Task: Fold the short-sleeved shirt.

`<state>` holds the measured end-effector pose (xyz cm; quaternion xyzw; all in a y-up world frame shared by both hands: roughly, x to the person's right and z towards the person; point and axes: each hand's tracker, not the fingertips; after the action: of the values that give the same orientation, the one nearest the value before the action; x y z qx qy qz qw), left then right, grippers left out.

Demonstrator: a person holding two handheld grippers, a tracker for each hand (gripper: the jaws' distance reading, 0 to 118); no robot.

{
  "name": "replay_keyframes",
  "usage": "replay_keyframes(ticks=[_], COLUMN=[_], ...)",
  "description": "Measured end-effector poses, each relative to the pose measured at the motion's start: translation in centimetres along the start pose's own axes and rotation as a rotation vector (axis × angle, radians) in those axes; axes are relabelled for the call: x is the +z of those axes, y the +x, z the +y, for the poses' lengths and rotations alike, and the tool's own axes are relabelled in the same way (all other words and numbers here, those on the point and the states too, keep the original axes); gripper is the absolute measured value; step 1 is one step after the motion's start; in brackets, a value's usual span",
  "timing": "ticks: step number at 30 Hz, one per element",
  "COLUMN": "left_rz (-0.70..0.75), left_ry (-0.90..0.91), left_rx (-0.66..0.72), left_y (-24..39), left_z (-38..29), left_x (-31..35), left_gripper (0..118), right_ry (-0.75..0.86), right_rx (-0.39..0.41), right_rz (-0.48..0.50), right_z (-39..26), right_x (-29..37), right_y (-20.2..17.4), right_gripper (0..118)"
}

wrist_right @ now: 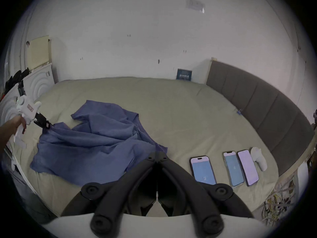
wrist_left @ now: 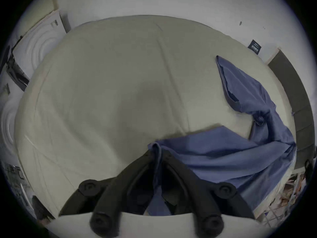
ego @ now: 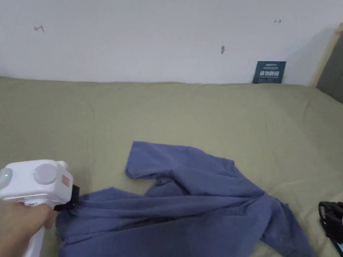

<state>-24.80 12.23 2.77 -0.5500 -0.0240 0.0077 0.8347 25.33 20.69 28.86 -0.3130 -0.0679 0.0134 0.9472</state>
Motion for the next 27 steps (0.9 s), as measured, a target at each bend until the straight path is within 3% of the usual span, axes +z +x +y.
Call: replay_keyframes(ticks=[2,3,4,5,6,7,9,12,13,14,15,19,24,27], left_rz=[0.013,0.007,0.000,-0.005,-0.012,-0.021,-0.029,-0.045,-0.049,-0.051,-0.056,-0.099,-0.189,-0.205], left_ry=[-0.003,-0.011,-0.012,-0.012,-0.013,-0.013,-0.021,-0.024,-0.019,-0.017,-0.013,0.030,0.220,0.313], left_rx=[-0.028,-0.023,-0.014,-0.008,-0.002,0.005,0.013,0.012,0.009,0.008,0.011,0.032,0.078,0.072], left_y=[0.4,0.4,0.3,0.3,0.2,0.1,-0.5,-0.9,-0.9,-0.9,-1.0,-1.9,-3.1,-3.6], left_z=[0.0,-0.1,-0.2,-0.3,-0.5,-0.7,-0.6,-0.7,-0.8,-0.9,-1.1,-1.0,-0.2,1.0], left_x=[-0.3,-0.5,0.1,0.1,0.0,0.0,0.1,0.2,0.2,0.2,0.3,1.1,5.2,8.6], left_gripper=[7,7,7,7,7,7,7,7,7,7,7,7,7,7], right_ry=[-0.084,-0.156,-0.245,-0.348,-0.419,-0.387,-0.428,-0.467,-0.477,-0.475,-0.477,-0.395,-0.229,-0.115], right_rx=[-0.025,-0.047,-0.056,-0.057,-0.079,-0.066,-0.061,-0.137,-0.155,-0.163,-0.156,-0.054,-0.129,-0.117], right_rz=[0.055,0.093,0.141,0.190,0.239,0.245,0.198,0.216,0.215,0.210,0.223,0.207,0.261,0.271], right_z=[1.4,2.1,2.7,3.0,3.0,2.8,2.9,2.0,1.9,2.3,2.3,1.8,3.6,5.8], right_x=[-2.3,-3.9,-6.0,-8.1,-10.1,-10.4,-12.0,-16.0,-16.4,-16.7,-16.6,-14.4,-11.2,-9.2], right_y=[0.3,0.6,0.8,0.8,0.9,0.9,0.5,1.1,1.2,0.9,0.9,-0.7,-0.1,-0.1], right_gripper=[3,18,68,107,117,110,109,107,89,52,6,7,7,7])
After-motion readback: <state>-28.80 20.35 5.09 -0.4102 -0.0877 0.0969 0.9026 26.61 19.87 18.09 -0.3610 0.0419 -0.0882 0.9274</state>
